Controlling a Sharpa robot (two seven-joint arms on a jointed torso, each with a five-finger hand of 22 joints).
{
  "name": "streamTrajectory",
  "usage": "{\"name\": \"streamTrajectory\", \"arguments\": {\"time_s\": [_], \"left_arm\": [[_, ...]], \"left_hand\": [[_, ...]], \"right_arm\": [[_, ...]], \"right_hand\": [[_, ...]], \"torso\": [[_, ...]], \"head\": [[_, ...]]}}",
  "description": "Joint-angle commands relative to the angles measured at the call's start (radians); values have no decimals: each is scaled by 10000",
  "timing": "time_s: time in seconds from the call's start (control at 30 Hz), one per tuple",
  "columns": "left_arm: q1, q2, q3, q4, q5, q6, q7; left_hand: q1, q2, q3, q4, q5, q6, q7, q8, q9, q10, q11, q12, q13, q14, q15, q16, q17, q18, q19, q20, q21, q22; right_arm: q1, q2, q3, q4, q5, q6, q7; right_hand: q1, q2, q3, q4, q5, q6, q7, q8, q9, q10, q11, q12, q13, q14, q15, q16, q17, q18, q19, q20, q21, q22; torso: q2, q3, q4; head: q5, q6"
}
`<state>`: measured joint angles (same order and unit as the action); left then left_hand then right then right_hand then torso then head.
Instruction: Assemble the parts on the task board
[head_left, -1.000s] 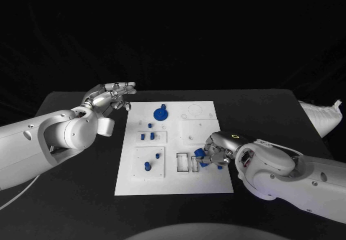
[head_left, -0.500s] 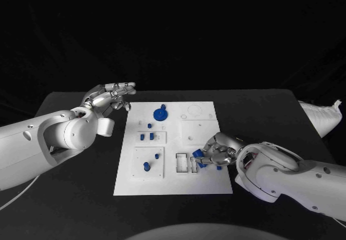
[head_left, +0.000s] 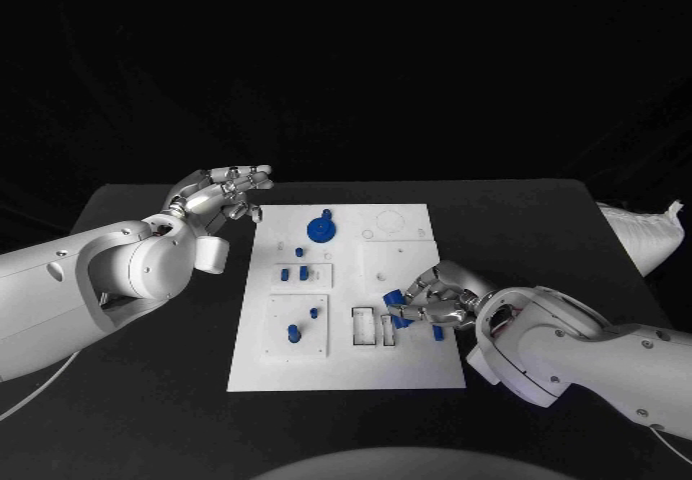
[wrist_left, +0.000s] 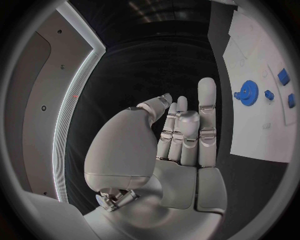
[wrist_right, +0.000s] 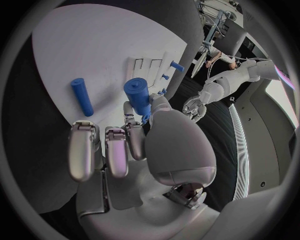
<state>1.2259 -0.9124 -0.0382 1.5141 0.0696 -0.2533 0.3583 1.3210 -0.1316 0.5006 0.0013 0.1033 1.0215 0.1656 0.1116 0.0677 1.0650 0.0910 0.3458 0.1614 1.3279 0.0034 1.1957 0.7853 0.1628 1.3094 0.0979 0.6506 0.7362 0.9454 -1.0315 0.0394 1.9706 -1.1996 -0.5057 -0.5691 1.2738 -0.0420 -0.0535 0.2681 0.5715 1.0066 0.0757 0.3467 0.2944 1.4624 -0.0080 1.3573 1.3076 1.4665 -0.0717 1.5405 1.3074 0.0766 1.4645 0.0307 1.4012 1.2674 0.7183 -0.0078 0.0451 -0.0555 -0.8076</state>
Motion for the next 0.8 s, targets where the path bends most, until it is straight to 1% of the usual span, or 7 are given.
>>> {"name": "streamTrajectory", "arguments": {"time_s": [0.03, 0.2, 0.23, 0.37, 0.47, 0.6, 0.8], "left_arm": [[5, 24, 5, 24, -37, 186, 46], [5, 29, 5, 33, -37, 190, 36], [5, 29, 5, 34, -37, 188, 35], [6, 29, 5, 44, -37, 188, 33], [6, 29, 5, 60, -37, 188, 32], [7, 24, 5, 74, -38, 186, 31], [7, 17, 5, 88, -38, 186, 30]], "left_hand": [[5, 92, -33, -47, 40, -61, -25, 35, 3, -70, -20, 32, 11, -44, 0, -22, -10, 134, -57, 24, -46, -10], [5, 92, -33, -47, 40, -61, -25, 35, 3, -70, -20, 32, 11, -44, 0, -22, -10, 134, -57, 24, -46, -10], [5, 92, -33, -47, 40, -61, -25, 35, 3, -70, -20, 32, 11, -44, 0, -22, -10, 134, -57, 24, -46, -10], [5, 92, -33, -47, 40, -61, -25, 35, 3, -70, -20, 32, 11, -44, 0, -22, -10, 134, -57, 24, -46, -10], [5, 92, -33, -47, 40, -61, -25, 35, 3, -70, -20, 32, 11, -44, 0, -22, -10, 134, -57, 24, -46, -10], [5, 92, -33, -47, 40, -61, -25, 35, 3, -70, -20, 32, 11, -44, 0, -22, -10, 134, -57, 24, -46, -10], [5, 92, -33, -47, 40, -61, -25, 35, 3, -70, -20, 32, 11, -44, 0, -22, -10, 134, -57, 24, -46, -10]], "right_arm": [[41, 32, 13, 95, 370, -159, 188], [75, 178, 17, 101, 548, 148, 86], [78, 218, 17, 89, 575, 212, 62], [84, 369, 15, 19, 639, 404, -26], [86, 482, 11, -59, 662, 570, -122], [83, 652, -3, -175, 681, 803, -221], [78, 796, -18, -242, 693, 938, -267]], "right_hand": [[-56, 17, 9, 46, 67, 121, -57, 32, 26, 86, -12, 61, 1016, 947, -64, 35, 2158, -165, 182, -68, 12, 17], [-59, 19, 13, 50, 72, 130, -59, 35, 27, 89, -14, 65, 1019, 947, -64, 35, 2157, -166, 183, -68, 14, 21], [-61, 19, 13, 51, 71, 131, -60, 35, 28, 88, -15, 63, 1018, 947, -65, 34, 2157, -166, 183, -69, 15, 23], [-81, 11, 11, 62, 41, 141, -61, 34, 29, 95, -15, 72, 1027, 945, -67, 31, 2150, -165, 181, -69, 12, 17], [-92, 4, 11, 67, 13, 145, -62, 32, 30, 97, -16, 71, 1029, 945, -68, 31, 2151, -164, 180, -70, 11, 16], [-112, -3, 13, 78, -39, 151, -62, 26, 30, 95, -17, 62, 1026, 944, -70, 29, 2147, -164, 179, -71, 12, 17], [-131, 1, 22, 89, -109, 157, -64, 19, 31, 90, -18, 43, 1017, 942, -70, 23, 2137, -162, 175, -72, 7, 9]], "torso": [[2, -4, 9], [14, -5, 11], [12, -4, 1], [5, -16, 1], [13, -13, 10], [6, -6, 2], [12, -2, 3]], "head": [[2, -4], [19, -19], [22, -24], [32, -34], [49, -46], [72, -61], [100, -77]]}}
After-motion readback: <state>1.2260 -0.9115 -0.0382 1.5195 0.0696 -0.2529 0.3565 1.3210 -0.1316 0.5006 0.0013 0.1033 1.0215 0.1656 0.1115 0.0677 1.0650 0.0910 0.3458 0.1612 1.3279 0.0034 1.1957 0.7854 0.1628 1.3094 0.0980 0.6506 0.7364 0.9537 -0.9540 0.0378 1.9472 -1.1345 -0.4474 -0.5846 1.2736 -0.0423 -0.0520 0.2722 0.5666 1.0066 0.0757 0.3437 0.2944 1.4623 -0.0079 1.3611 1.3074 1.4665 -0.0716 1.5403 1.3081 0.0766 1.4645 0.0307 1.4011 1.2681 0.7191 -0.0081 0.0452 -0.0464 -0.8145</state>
